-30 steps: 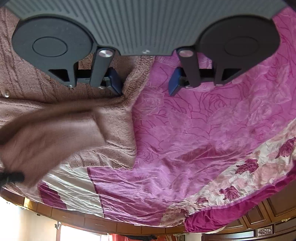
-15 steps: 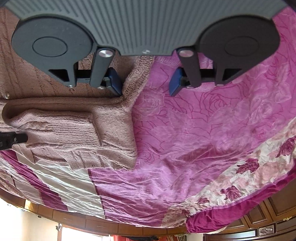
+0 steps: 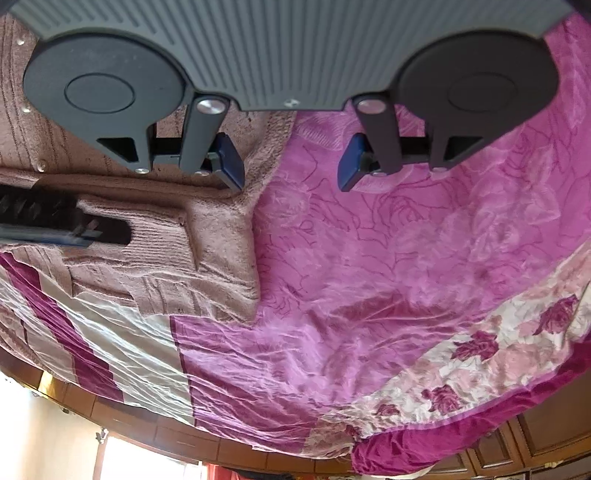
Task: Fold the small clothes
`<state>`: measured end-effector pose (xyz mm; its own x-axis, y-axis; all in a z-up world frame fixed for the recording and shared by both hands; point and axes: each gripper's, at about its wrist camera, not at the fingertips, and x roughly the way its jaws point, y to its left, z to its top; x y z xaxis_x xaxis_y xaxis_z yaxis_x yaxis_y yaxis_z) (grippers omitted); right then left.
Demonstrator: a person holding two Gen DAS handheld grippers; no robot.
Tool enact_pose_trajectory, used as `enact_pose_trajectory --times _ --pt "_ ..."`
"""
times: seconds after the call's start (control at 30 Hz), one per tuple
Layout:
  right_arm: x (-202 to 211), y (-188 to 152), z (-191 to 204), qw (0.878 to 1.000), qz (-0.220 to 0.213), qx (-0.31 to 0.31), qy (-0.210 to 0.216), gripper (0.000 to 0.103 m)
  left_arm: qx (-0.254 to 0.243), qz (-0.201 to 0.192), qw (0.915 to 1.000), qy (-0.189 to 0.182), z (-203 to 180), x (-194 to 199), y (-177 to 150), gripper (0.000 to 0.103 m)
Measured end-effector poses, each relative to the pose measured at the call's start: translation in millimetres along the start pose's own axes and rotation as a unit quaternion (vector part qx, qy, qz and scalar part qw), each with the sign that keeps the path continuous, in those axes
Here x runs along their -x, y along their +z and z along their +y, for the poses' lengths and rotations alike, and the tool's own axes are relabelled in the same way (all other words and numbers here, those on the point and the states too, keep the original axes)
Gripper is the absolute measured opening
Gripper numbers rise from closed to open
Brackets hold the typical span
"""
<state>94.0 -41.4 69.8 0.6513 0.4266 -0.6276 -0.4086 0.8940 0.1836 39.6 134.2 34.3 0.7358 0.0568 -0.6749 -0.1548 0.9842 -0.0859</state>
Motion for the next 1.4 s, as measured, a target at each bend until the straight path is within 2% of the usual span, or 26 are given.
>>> enact_pose_trajectory --times 0.13,0.43,0.5,0.53,0.6,0.67,0.87,1.07,1.23,1.4 --pt "-14.8 -9.3 16.4 1.000 0.020 0.009 0.008 0.064 0.003 0.007 0.9999 0.007 4.6 0.0 -2.9 0.057" --pt "-38.3 -14.6 25.5 0.999 0.028 0.028 -0.020 0.062 0.010 0.007 0.9999 0.007 9.8 1.0 -6.3 0.057" --pt "-39.0 -16.2 27.0 0.999 0.023 0.034 -0.033 0.041 0.008 0.006 0.9999 0.006 8.9 1.5 -6.9 0.057" --pt "-39.3 -16.7 26.5 0.998 0.021 0.036 -0.042 0.036 0.008 0.006 0.9999 0.005 8.7 2.1 -7.0 0.057" --pt "-37.8 -15.6 22.8 0.999 0.017 0.030 -0.041 0.017 0.007 0.005 1.0000 0.003 8.2 3.6 -6.4 0.057" --pt "-34.0 -12.6 17.3 0.999 0.012 0.017 -0.038 0.010 0.006 0.002 1.0000 0.002 7.8 5.7 -5.3 0.057" --pt "-6.3 2.8 4.7 0.999 -0.031 -0.007 -0.036 0.008 -0.007 -0.010 0.9999 -0.005 -0.2 13.0 1.4 0.057" --pt "32.3 19.5 -22.5 0.995 -0.075 -0.025 -0.056 0.008 -0.026 -0.023 0.9992 -0.021 -17.8 10.7 14.4 0.057" --pt "60.2 20.7 -57.2 0.991 -0.096 -0.044 -0.087 0.008 -0.033 -0.021 0.9985 -0.039 -34.5 -1.2 25.0 0.057" --pt "81.9 7.2 -97.9 0.983 -0.108 -0.080 -0.121 0.008 -0.046 -0.018 0.9981 -0.038 -48.0 -14.8 31.4 0.057"
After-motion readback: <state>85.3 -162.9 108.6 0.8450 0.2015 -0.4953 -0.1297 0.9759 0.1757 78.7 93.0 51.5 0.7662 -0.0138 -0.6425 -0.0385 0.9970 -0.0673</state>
